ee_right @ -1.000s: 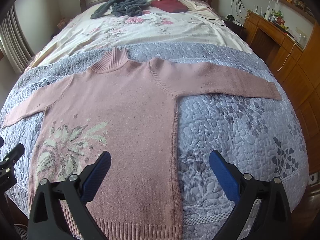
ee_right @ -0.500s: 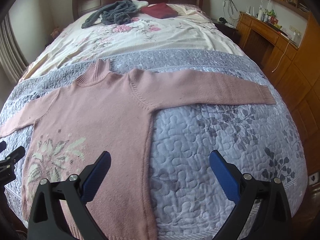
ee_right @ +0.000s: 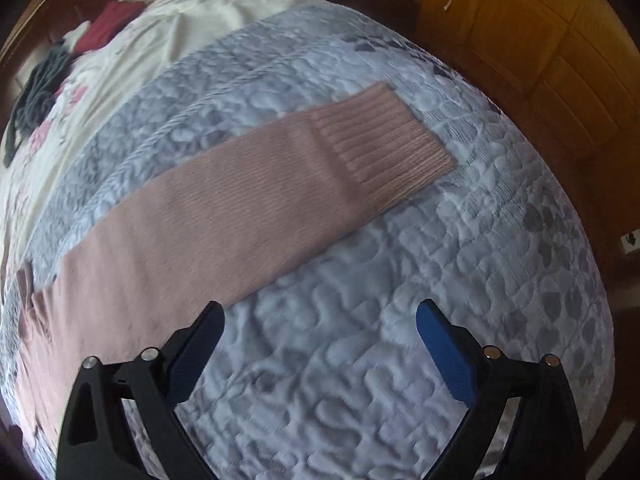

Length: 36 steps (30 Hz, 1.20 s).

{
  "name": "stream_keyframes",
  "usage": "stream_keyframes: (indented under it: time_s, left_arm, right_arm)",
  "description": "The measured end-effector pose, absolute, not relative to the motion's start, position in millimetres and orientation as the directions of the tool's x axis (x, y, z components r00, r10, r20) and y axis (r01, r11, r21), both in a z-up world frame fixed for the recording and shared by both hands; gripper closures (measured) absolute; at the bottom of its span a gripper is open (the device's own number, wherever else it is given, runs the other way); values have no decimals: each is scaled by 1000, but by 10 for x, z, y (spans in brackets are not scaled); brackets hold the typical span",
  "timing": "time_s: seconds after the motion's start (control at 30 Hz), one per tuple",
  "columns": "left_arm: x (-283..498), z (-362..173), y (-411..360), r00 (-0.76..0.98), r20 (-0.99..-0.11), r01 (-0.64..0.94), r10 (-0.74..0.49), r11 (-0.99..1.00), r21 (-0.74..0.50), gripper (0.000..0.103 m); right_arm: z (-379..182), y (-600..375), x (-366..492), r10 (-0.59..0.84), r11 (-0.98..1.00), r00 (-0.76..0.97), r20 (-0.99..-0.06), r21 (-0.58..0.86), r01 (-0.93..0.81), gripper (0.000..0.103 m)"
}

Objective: Fold small clothes
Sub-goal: 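Move the right gripper to a sleeve cuff and grasp it, then fold the held sleeve across the sweater body with the right gripper, release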

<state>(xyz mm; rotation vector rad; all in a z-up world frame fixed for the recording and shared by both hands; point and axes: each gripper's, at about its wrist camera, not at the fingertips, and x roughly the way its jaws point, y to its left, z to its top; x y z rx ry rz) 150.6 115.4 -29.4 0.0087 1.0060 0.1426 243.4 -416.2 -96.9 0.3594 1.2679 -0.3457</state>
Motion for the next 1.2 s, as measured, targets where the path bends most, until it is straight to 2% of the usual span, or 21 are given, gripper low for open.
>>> stream_keyframes:
  time_s: [0.13, 0.23, 0.3, 0.33, 0.37, 0.4, 0.43, 0.47, 0.77, 0.9, 1.2]
  left_arm:
    - [1643, -395, 1037, 524, -842, -102, 132, 991, 92, 3]
    - [1684, -451, 1016, 521, -842, -96, 141, 990, 106, 3]
    - [1697, -483, 1016, 516, -844, -94, 145, 989, 113, 3]
    - [1698, -494, 1021, 515, -844, -92, 147, 989, 116, 3]
    - [1695, -501, 1031, 515, -844, -92, 151, 988, 121, 3]
    - [1695, -504, 1042, 516, -843, -92, 156, 988, 126, 3]
    - [1692, -510, 1054, 516, -842, -93, 159, 987, 130, 3]
    - [1690, -516, 1071, 515, -843, -94, 159, 987, 129, 3]
    - [1611, -582, 1381, 482, -862, -149, 157, 984, 96, 3]
    - [1593, -569, 1546, 473, -866, -177, 161, 980, 85, 3]
    - [1472, -499, 1846, 480, -862, -211, 165, 975, 69, 3]
  right_arm:
    - [-1149, -4413, 2652, 1, 874, 266, -964, 130, 468, 8]
    - [-1269, -4474, 2775, 33, 863, 273, -962, 165, 477, 14]
    - [-1277, -4503, 2836, 16, 861, 290, -957, 160, 482, 25]
    - [-1249, -4513, 2829, 3, 862, 302, -953, 155, 482, 39]
    - [-1242, -4533, 2869, 22, 862, 316, -948, 178, 474, 59]
    - [-1229, -4549, 2879, 48, 858, 327, -944, 207, 470, 66]
    - [-1207, -4562, 2871, 68, 855, 339, -938, 229, 465, 78]
    - [-1182, -4573, 2866, 88, 854, 352, -932, 252, 455, 84]
    - [-1102, -4442, 2696, 15, 873, 326, -945, 171, 457, 87]
    - [-868, -4263, 2681, -15, 887, 371, -929, 159, 434, 88]
    - [-90, -2824, 2623, 176, 962, 491, -853, 254, 97, 88]
